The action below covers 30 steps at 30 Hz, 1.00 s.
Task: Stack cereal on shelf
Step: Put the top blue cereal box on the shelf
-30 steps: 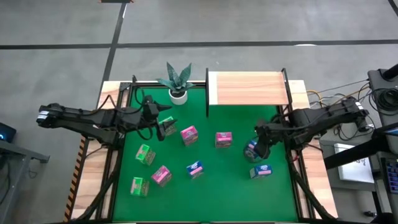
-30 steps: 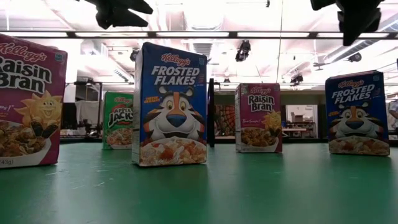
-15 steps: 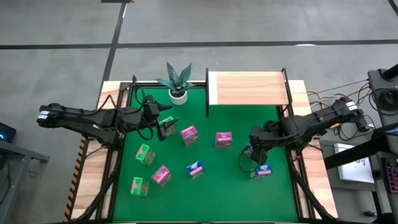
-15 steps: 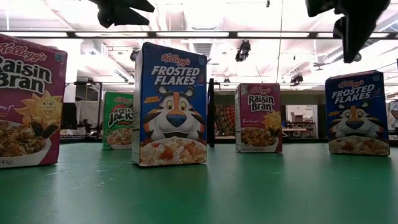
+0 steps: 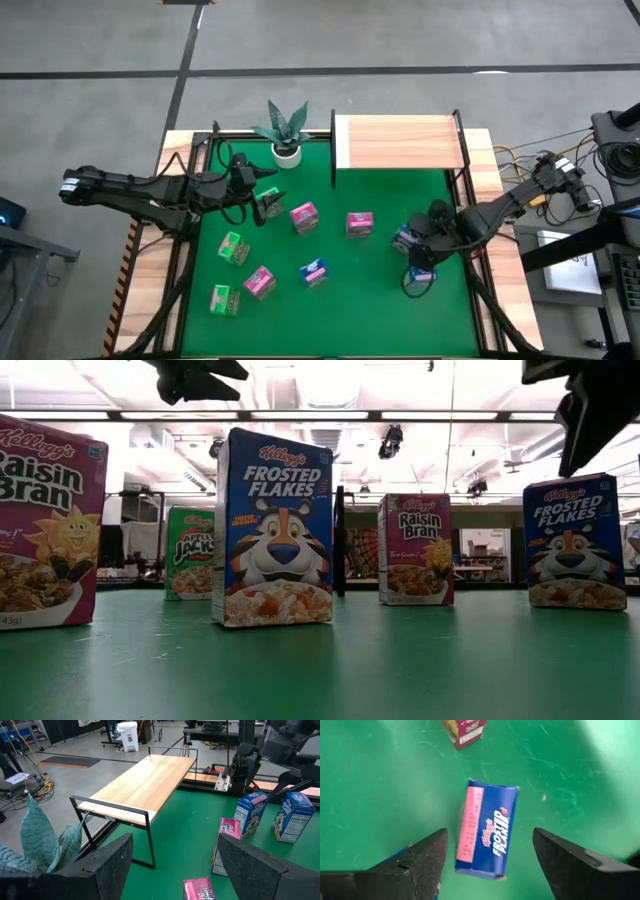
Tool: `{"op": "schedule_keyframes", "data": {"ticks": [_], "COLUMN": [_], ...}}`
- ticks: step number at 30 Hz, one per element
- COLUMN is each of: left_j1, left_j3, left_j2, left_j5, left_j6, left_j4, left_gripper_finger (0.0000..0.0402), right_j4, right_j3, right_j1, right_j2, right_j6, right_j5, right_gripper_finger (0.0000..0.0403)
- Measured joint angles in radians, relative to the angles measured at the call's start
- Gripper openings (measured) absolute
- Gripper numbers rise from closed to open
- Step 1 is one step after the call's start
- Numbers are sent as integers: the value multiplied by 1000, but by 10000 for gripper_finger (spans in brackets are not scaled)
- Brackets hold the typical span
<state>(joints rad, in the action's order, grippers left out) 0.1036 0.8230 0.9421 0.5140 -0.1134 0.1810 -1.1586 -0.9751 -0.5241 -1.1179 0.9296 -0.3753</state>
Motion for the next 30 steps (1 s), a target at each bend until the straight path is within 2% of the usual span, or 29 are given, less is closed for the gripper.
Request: {"op": "schedule_keyframes", "data": {"ticks": [6, 19, 30], "left_j1": [0, 0, 0], "left_j3": [0, 0, 0], "left_j2": [0, 0, 1], "left_j5": [0, 0, 0], "left_j6": [0, 0, 0], "left_j4": [0, -1, -1], "left_gripper_finger": [275, 275, 275], "right_j4": [26, 164, 174], "right_j3": [56, 138, 138], "right_j1": [-28, -28, -28], "right_j2": [0, 0, 0], "right_j6": [62, 66, 66], "right_j5": [-52, -70, -71], "right_gripper_finger": [268, 261, 192]}}
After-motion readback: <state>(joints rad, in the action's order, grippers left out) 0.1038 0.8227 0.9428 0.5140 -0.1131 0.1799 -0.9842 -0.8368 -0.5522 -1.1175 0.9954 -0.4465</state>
